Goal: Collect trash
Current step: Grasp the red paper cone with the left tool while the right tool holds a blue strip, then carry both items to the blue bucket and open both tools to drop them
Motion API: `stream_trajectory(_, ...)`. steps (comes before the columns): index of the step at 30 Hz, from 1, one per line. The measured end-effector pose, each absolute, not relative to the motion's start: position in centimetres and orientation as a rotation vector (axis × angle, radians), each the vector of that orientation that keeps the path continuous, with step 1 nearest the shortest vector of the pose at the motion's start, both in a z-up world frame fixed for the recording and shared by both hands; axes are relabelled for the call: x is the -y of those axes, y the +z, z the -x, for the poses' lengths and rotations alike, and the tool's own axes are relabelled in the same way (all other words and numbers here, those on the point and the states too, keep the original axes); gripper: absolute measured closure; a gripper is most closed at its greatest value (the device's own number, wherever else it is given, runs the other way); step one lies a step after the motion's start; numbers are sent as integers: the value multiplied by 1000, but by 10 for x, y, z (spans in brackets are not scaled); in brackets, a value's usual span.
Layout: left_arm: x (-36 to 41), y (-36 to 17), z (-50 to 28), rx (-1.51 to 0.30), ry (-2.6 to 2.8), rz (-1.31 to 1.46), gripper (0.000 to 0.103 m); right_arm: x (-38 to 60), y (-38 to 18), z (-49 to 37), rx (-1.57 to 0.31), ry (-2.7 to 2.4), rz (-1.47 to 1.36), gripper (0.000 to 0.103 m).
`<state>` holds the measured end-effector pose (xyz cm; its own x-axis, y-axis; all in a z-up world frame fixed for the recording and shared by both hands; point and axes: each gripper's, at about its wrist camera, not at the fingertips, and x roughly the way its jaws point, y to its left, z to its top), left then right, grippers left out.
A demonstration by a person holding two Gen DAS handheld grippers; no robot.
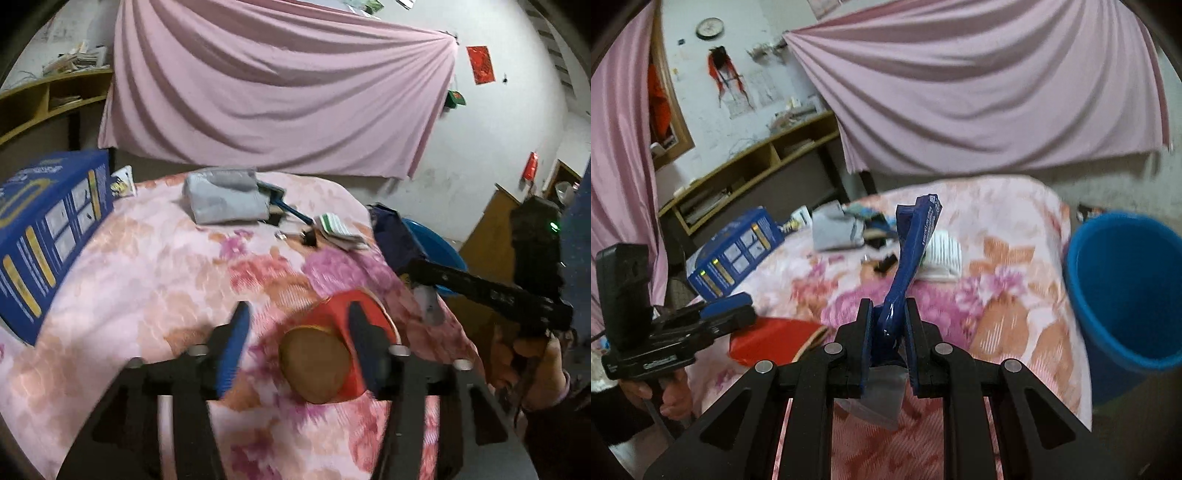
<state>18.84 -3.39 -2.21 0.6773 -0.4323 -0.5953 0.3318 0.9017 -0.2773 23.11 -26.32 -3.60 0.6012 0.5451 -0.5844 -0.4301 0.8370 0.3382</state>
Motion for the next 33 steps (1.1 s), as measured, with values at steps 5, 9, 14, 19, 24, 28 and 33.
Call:
stream_trajectory(5, 51, -28, -181, -753, -483, 80, 44, 268, -46, -232, -786, 560, -195, 89)
stream_trajectory(9, 64, -35, -184, -782, -506, 9, 44, 271, -51, -233, -814, 559, -215, 89)
stream_trajectory(14, 71, -41, -190, -799, -530, -29, 38, 275, -54, -235, -826, 549, -219, 88)
stream_trajectory(19, 72, -44, -191, -790, -531, -47, 40, 275, -56, -238, -835, 550, -222, 88)
stream_trajectory(24, 65, -41, -191, -779, -534, 8, 56, 273, -57, -238, -841, 559, -213, 88)
stream_trajectory(28, 65, -38, -187, -768, -519, 23, 56, 269, -56, -237, -836, 560, -199, 88)
stream_trajectory(33, 68, -24, -183, -695, -481, 37, 56, 264, -51, -232, -804, 561, -162, 88)
